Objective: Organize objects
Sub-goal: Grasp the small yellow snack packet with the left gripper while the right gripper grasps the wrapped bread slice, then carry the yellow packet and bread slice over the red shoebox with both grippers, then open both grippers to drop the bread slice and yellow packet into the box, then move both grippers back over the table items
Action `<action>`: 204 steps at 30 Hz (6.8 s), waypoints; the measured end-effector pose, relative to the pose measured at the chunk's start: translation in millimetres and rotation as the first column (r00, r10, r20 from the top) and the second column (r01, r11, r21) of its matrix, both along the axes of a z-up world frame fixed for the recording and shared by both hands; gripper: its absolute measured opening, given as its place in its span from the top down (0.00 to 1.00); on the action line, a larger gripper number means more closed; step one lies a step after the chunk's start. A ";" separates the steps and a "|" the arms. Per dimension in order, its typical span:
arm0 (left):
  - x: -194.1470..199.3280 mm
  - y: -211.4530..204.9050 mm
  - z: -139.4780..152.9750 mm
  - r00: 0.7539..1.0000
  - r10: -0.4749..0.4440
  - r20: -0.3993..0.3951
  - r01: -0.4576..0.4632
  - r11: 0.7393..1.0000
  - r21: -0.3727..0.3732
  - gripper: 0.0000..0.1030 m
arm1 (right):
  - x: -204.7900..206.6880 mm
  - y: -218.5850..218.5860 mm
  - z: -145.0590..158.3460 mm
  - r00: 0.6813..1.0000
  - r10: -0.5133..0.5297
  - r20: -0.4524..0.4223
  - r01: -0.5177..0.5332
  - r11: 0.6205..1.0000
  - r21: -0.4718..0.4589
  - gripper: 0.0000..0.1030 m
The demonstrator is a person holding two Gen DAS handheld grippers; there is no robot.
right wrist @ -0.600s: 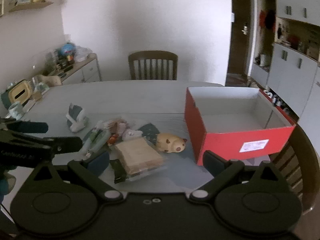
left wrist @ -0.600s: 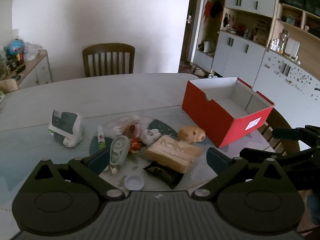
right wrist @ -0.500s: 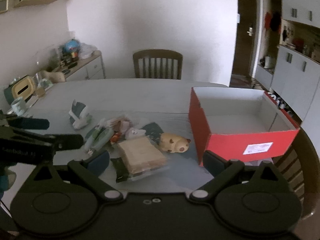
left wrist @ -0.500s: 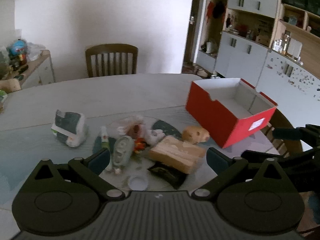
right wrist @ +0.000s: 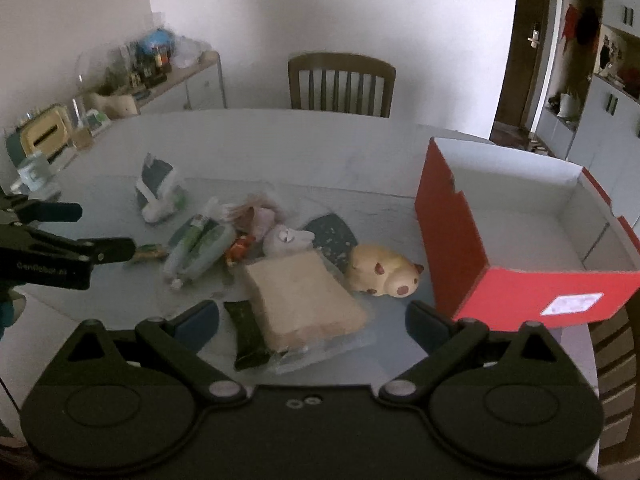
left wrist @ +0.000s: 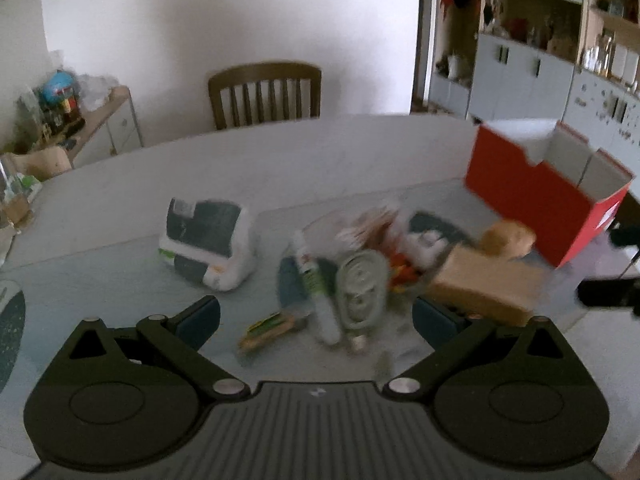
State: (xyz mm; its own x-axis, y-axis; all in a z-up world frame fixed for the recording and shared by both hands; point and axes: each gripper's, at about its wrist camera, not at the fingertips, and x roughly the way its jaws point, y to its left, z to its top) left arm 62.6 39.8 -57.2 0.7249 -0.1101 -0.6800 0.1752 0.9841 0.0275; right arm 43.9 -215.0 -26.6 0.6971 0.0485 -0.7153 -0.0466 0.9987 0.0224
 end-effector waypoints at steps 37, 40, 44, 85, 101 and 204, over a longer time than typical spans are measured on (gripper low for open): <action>65.2 53.1 -73.4 0.977 -0.145 -0.157 0.141 0.989 -0.040 0.57 | 91.5 -5.2 -65.7 0.965 -0.022 -0.261 0.055 0.991 0.119 0.14; 64.0 55.4 -72.2 0.976 -0.153 -0.156 0.144 0.987 -0.066 0.67 | 90.8 -5.6 -64.5 0.966 -0.032 -0.258 0.065 0.991 0.119 0.17; 61.9 54.6 -72.0 0.976 -0.159 -0.146 0.152 0.986 -0.063 0.74 | 87.9 -1.6 -61.1 0.967 -0.041 -0.253 0.069 0.992 0.103 0.20; 34.7 -107.6 48.1 0.960 -0.277 -0.046 0.263 0.945 -0.194 0.80 | 25.2 -107.1 55.3 0.979 -0.201 -0.041 0.203 0.978 0.053 0.22; 63.4 -231.5 67.3 0.931 -0.365 -0.026 0.356 0.918 -0.175 0.80 | 26.6 -192.9 52.3 0.968 -0.250 -0.001 0.250 0.968 -0.013 0.22; 31.0 -143.4 69.6 0.937 -0.337 -0.086 0.321 0.933 -0.160 0.36 | -0.8 -94.4 59.3 0.993 -0.114 0.022 0.113 0.992 0.048 0.06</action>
